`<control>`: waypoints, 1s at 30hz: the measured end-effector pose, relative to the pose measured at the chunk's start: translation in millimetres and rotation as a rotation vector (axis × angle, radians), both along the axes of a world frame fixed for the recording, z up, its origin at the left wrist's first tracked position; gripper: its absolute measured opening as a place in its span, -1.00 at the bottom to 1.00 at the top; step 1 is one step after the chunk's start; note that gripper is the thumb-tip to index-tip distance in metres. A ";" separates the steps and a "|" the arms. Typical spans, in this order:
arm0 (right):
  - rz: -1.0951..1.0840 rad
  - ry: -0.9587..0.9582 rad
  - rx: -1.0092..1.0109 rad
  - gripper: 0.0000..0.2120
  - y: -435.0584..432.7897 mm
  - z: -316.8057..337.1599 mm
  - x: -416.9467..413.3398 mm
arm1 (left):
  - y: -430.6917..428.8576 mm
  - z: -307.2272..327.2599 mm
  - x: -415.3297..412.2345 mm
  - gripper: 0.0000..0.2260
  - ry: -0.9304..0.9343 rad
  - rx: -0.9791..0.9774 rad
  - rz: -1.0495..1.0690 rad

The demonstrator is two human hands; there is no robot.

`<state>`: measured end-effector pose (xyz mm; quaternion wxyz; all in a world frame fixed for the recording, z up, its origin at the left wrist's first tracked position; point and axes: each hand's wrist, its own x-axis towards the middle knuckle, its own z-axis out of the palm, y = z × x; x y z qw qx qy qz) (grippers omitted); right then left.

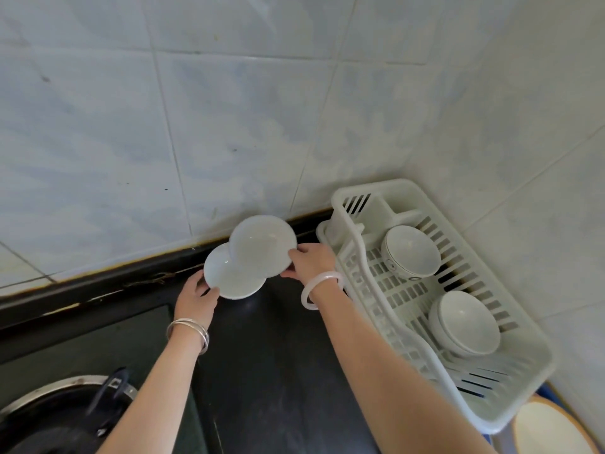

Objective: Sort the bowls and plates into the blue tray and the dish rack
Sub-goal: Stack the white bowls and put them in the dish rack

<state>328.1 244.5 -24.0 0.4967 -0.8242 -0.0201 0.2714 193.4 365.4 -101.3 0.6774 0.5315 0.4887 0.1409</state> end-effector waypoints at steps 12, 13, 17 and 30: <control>0.152 -0.107 -0.352 -0.87 28.3 -0.7 -23.1 | 7.3 11.3 8.7 -0.66 -0.069 -0.219 0.146; 0.163 -0.116 -0.374 -0.87 29.3 -2.2 -23.0 | 6.9 10.1 9.0 -0.66 -0.056 -0.167 0.111; 0.201 -0.119 -0.418 -0.88 31.0 -8.1 -21.6 | 7.8 5.4 10.6 -0.63 -0.019 -0.039 0.045; 0.026 0.207 -0.042 -0.80 13.8 -14.4 -26.5 | 2.3 31.3 18.0 -0.59 -0.018 -0.096 0.043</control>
